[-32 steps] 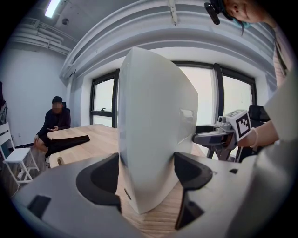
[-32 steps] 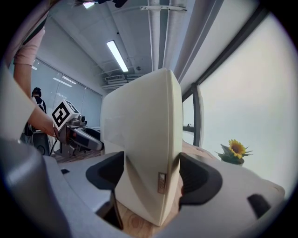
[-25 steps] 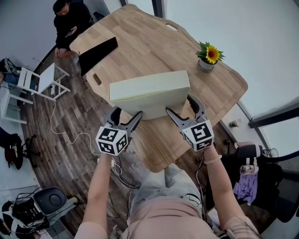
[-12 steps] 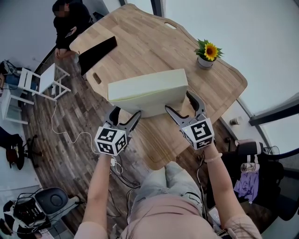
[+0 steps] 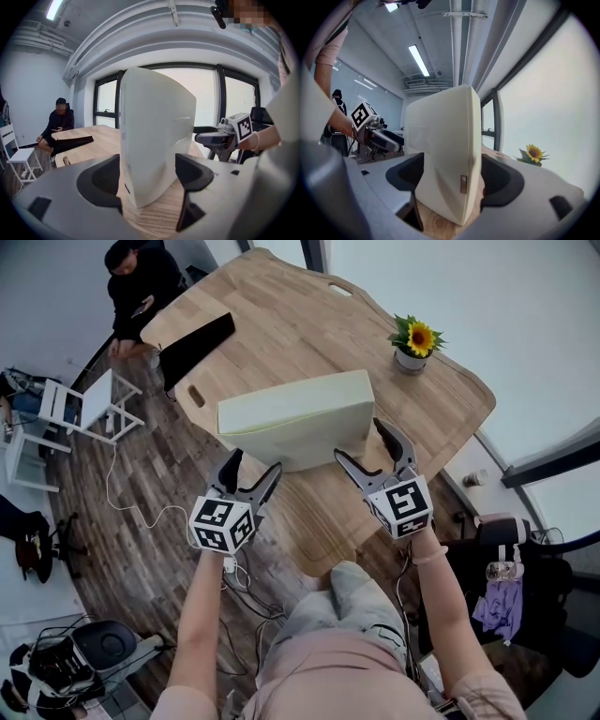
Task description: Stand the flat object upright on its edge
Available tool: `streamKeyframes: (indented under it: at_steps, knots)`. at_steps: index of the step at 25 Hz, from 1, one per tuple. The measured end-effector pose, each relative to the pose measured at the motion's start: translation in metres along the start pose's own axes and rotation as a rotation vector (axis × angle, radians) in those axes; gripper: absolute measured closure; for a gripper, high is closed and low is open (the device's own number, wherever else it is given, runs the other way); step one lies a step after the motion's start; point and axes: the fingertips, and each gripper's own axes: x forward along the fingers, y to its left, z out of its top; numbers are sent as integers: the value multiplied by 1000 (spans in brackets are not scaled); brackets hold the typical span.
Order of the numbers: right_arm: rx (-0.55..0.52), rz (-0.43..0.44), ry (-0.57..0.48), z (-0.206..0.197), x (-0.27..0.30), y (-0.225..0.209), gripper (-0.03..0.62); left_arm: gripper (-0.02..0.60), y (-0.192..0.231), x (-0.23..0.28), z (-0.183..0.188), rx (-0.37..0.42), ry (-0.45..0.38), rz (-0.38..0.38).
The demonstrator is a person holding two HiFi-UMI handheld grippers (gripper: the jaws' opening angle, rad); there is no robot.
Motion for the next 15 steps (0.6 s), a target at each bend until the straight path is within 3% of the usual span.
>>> streamKeyframes:
  at_steps: [15]
  knots:
    - [11, -47, 4, 5, -24, 15, 250, 247, -4, -28, -8, 4, 3, 16]
